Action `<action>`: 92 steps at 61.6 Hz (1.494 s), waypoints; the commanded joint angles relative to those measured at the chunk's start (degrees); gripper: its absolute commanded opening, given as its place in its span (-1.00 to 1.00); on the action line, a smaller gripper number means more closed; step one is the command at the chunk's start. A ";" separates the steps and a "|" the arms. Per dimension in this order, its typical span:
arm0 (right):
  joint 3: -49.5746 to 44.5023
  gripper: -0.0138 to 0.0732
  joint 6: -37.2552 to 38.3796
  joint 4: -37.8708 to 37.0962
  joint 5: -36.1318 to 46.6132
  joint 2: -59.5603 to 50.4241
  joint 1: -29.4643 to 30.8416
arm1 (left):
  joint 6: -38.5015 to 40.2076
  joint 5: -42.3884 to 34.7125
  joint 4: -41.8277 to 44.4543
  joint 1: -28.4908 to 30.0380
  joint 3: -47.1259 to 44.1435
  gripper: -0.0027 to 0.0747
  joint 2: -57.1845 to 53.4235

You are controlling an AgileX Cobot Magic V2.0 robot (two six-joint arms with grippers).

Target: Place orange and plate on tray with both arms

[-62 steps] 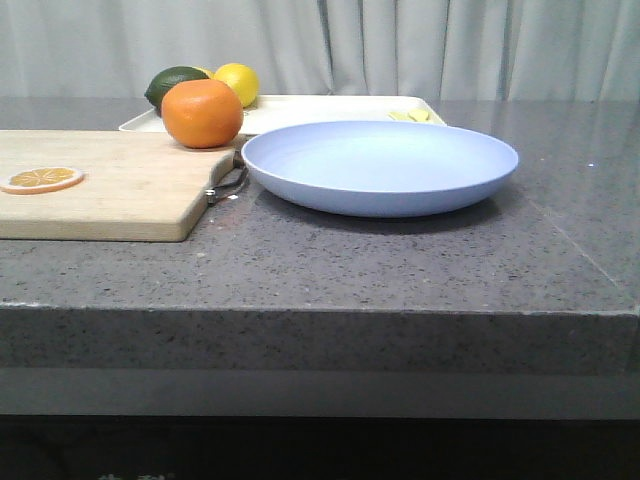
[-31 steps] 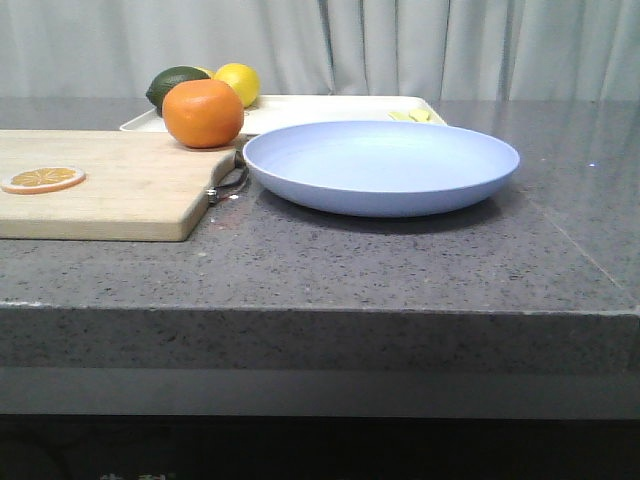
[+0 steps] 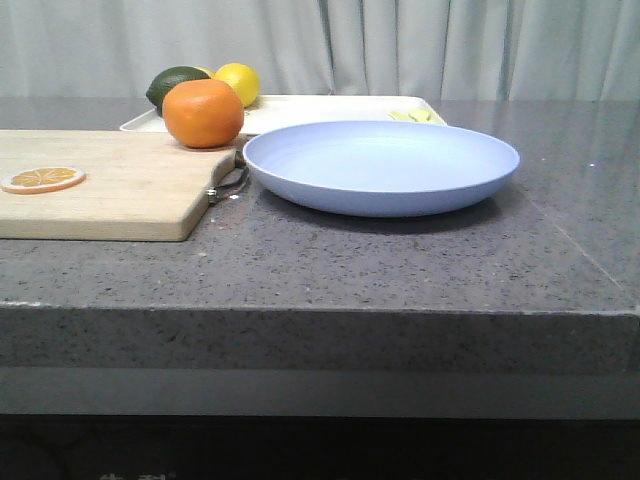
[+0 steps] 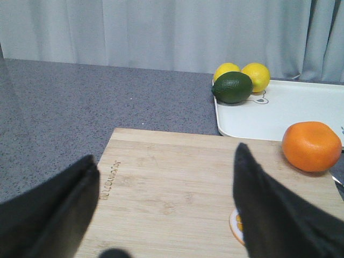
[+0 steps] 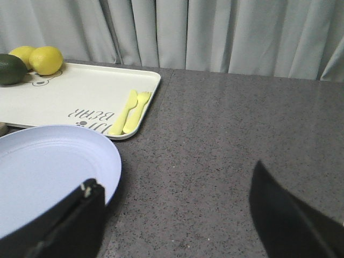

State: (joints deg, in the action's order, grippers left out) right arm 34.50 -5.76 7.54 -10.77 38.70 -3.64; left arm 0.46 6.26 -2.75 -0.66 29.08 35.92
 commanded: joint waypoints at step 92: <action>2.09 0.79 -0.29 0.12 4.67 -0.07 0.21 | 0.65 39.37 -2.76 -22.81 75.33 0.81 68.96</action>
State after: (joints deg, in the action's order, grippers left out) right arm 34.50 -5.76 7.54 -10.77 38.70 -3.64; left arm 0.46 45.63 -5.05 -23.04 100.01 105.62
